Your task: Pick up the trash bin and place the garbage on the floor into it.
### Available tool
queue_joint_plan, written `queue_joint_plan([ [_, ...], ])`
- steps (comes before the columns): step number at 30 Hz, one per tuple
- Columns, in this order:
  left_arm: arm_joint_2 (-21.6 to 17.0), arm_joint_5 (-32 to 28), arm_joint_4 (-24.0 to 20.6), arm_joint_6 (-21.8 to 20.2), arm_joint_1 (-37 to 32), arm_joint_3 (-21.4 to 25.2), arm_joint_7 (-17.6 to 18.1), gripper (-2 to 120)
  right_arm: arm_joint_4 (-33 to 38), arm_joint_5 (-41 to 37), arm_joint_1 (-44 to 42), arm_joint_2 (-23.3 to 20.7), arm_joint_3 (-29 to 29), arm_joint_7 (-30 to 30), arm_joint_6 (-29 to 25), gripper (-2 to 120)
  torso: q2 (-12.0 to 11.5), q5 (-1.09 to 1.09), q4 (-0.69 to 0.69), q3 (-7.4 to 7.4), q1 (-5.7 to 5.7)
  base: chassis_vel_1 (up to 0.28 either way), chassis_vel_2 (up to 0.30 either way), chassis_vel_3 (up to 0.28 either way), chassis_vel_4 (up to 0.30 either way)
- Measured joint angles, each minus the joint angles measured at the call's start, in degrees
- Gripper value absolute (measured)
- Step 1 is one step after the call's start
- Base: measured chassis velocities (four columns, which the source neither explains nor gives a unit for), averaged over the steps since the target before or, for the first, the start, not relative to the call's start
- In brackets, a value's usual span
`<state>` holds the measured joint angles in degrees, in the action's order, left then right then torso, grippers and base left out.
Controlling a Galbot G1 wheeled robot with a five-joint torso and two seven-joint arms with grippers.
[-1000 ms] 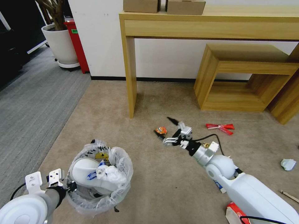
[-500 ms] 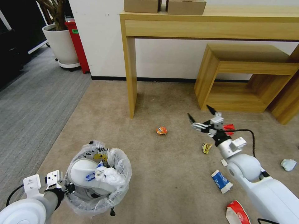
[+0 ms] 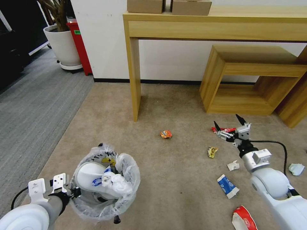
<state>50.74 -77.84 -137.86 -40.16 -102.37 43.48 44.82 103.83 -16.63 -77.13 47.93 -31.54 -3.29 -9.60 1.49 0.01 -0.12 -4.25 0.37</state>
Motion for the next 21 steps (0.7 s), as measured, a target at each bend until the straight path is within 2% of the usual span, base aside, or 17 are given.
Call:
queue_joint_plan([
  [7,0.61,1.55,-0.06,-0.62,0.0,-0.55,-2.0,0,-2.61,0.54,-5.87,-3.51,-2.11,-1.77,-0.14,100,0.0,0.01,-0.02,0.0,0.0,0.0,0.0,0.0,0.0],
  [10,0.55,2.35,-0.18,-0.93,-0.11,-0.65,-2.27,0,-4.76,1.15,-10.41,-7.07,-3.49,-1.65,1.14,100,-0.01,0.0,-0.02,0.0,0.0,0.0,0.0,0.0,0.0],
  [11,0.55,2.35,-0.18,-0.93,-0.11,-0.65,-2.27,0,-4.76,1.15,-10.41,-7.07,-3.49,-1.65,1.14,100,-0.01,0.0,-0.02,0.0,0.0,0.0,0.0,0.0,0.0],
  [12,0.4,2.5,-0.25,-0.99,-0.29,-0.62,-2.32,0,-5.33,-0.02,-12.33,-8.92,-3.24,-2.76,2.0,100,-0.01,-0.01,-0.02,0.0,0.0,0.0,0.0,0.0,0.0],
  [14,0.44,3.21,-0.41,-1.0,-1.19,-0.47,-2.42,0,-4.87,-7.54,-16.42,-12.5,-2.4,-7.52,7.51,100,-0.01,0.0,-0.01,0.0,0.0,0.0,0.0,0.0,0.0],
  [15,0.44,3.21,-0.41,-1.0,-1.19,-0.47,-2.42,0,-4.87,-7.54,-16.42,-12.5,-2.4,-7.52,7.51,100,-0.01,0.0,-0.01,0.0,0.0,0.0,0.0,0.0,0.0],
  [18,1.22,4.69,-0.42,-1.0,-2.08,-0.51,-2.99,0,-4.39,-11.27,-21.94,-14.99,-2.76,-14.71,13.86,100,-0.01,0.01,-0.01,0.0,0.0,0.0,0.0,0.0,0.0],
  [19,1.22,4.69,-0.42,-1.0,-2.08,-0.51,-2.99,0,-4.39,-11.27,-21.94,-14.99,-2.76,-14.71,13.86,100,-0.01,0.01,-0.01,0.0,0.0,0.0,0.0,0.0,0.0],
  [21,1.3,6.09,-0.2,-0.93,-2.71,-0.56,-3.67,0,-4.32,-11.78,-26.09,-16.04,-3.98,-19.01,17.11,100,-0.01,-0.03,-0.01,0.0,0.0,0.0,0.0,0.0,0.0],
])
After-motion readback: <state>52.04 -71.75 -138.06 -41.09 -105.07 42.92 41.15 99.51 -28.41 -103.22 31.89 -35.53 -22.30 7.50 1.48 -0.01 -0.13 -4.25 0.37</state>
